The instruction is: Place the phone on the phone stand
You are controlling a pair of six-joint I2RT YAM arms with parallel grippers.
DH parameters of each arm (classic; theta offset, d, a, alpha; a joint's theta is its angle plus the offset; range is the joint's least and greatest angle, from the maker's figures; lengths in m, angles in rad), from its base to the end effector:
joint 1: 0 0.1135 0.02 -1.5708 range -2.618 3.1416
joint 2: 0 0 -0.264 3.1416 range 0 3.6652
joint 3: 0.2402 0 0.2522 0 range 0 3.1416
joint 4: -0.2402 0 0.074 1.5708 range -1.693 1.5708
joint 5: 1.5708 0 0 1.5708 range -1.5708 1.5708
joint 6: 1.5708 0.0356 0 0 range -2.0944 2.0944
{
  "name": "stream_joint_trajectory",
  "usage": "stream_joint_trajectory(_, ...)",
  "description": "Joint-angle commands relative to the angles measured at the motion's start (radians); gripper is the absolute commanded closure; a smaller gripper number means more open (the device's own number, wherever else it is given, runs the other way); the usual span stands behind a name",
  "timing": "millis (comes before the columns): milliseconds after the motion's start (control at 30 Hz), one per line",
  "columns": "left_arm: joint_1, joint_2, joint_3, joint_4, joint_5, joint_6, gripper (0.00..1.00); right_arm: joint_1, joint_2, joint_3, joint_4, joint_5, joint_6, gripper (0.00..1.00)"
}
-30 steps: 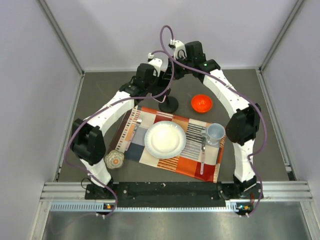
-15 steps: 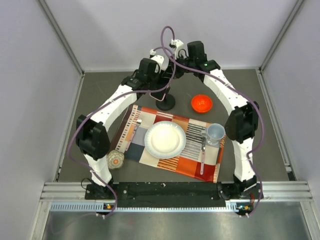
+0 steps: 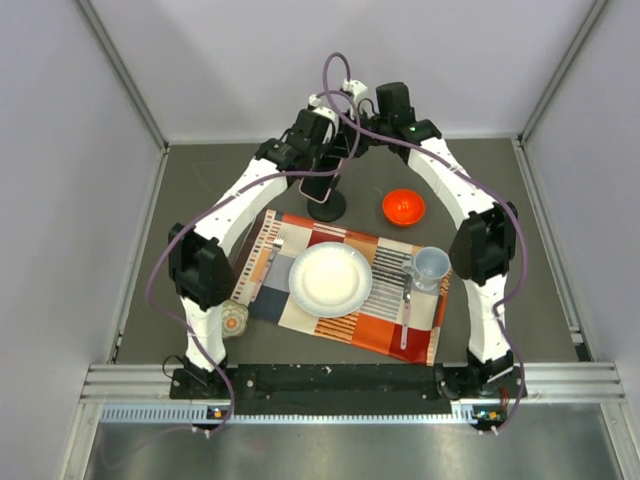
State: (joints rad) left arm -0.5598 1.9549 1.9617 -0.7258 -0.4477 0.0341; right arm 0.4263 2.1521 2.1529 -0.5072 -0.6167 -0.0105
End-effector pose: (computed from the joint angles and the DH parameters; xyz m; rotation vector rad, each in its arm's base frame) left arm 0.3838 -0.2223 0.3501 0.4272 2.1741 0.2247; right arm 0.4467 0.2255 0.3444 -0.8230 1.9262 0.8919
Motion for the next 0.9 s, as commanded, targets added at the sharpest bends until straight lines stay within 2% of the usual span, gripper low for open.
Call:
stream_joint_trajectory(0,-0.058,-0.186,0.042,0.092,-0.028,-0.026,0.47,-0.066,0.107,-0.013,-0.04,0.252,-0.138,1.0)
stream_joint_trajectory(33,-0.061,-0.204,0.036,0.095,-0.026,-0.031,0.4,-0.066,0.109,-0.013,-0.04,0.226,-0.135,1.0)
stream_joint_trajectory(100,-0.068,-0.223,0.017,0.095,-0.025,-0.033,0.33,-0.066,0.109,-0.008,-0.04,0.199,-0.128,1.0)
stream_joint_trajectory(233,-0.068,-0.324,-0.04,0.103,0.017,-0.075,0.32,-0.067,0.115,0.008,-0.039,0.147,-0.112,1.0)
stream_joint_trajectory(333,-0.051,-0.398,-0.061,0.091,0.163,-0.137,0.32,-0.067,0.12,0.022,-0.039,0.14,-0.106,1.0)
stream_joint_trajectory(367,-0.028,-0.415,-0.061,0.08,0.27,-0.157,0.32,-0.067,0.121,0.024,-0.04,0.143,-0.106,1.0)
stream_joint_trajectory(433,-0.009,-0.451,-0.06,0.065,0.342,-0.196,0.32,-0.066,0.118,0.022,-0.043,0.156,-0.114,1.0)
stream_joint_trajectory(533,-0.006,-0.476,-0.058,0.058,0.346,-0.212,0.31,-0.051,0.101,0.007,-0.048,0.213,-0.146,1.0)
stream_joint_trajectory(667,-0.006,-0.507,-0.087,0.06,0.333,-0.206,0.33,-0.046,0.101,0.007,-0.048,0.216,-0.16,1.0)
stream_joint_trajectory(800,-0.005,-0.589,-0.238,0.101,0.288,-0.172,0.33,-0.049,0.097,0.013,-0.056,0.184,-0.164,1.0)
stream_joint_trajectory(867,-0.003,-0.663,-0.32,0.175,0.299,-0.157,0.32,-0.049,0.091,0.016,-0.062,0.164,-0.158,1.0)
